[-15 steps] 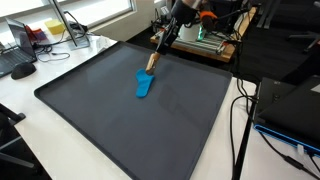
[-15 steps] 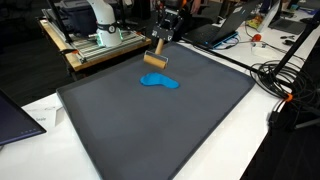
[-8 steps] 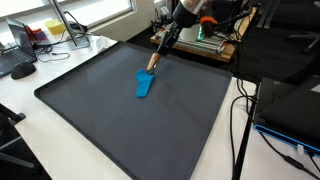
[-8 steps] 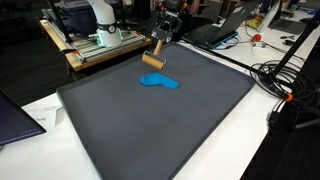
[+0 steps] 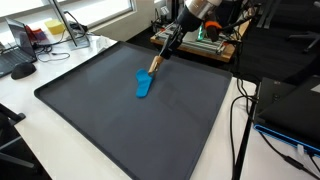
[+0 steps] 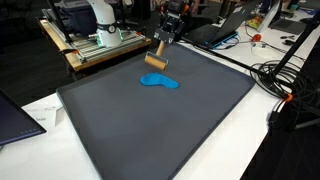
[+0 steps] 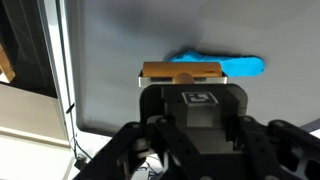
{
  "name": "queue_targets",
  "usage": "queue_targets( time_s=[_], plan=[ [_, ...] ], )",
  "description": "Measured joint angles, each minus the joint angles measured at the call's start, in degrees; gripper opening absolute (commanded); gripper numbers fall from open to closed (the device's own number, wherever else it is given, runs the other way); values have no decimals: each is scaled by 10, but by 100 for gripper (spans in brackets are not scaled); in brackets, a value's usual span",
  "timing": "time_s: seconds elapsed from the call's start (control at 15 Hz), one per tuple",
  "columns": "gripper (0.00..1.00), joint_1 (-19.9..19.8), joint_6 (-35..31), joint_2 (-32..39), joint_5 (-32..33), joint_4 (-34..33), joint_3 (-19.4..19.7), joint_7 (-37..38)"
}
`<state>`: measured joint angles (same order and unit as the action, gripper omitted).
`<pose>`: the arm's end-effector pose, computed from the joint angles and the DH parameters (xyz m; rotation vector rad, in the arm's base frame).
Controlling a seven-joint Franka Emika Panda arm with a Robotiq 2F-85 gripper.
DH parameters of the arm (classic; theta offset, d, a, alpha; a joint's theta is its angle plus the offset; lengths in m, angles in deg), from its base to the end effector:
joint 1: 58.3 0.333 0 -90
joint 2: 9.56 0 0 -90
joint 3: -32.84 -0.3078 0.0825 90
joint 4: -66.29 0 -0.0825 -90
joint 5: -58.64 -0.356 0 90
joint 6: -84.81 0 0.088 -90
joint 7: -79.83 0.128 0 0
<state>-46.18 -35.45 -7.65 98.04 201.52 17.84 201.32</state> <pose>0.4226 0.1695 0.2954 2.2024 -1.5095 0.5935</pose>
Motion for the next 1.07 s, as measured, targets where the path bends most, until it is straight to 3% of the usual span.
queue_targets(
  time_s=[0.4, 1.07],
  plan=[
    [22, 32, 46, 22, 51, -25, -1, 99],
    [22, 91, 151, 116, 141, -116, -8, 160]
  ],
)
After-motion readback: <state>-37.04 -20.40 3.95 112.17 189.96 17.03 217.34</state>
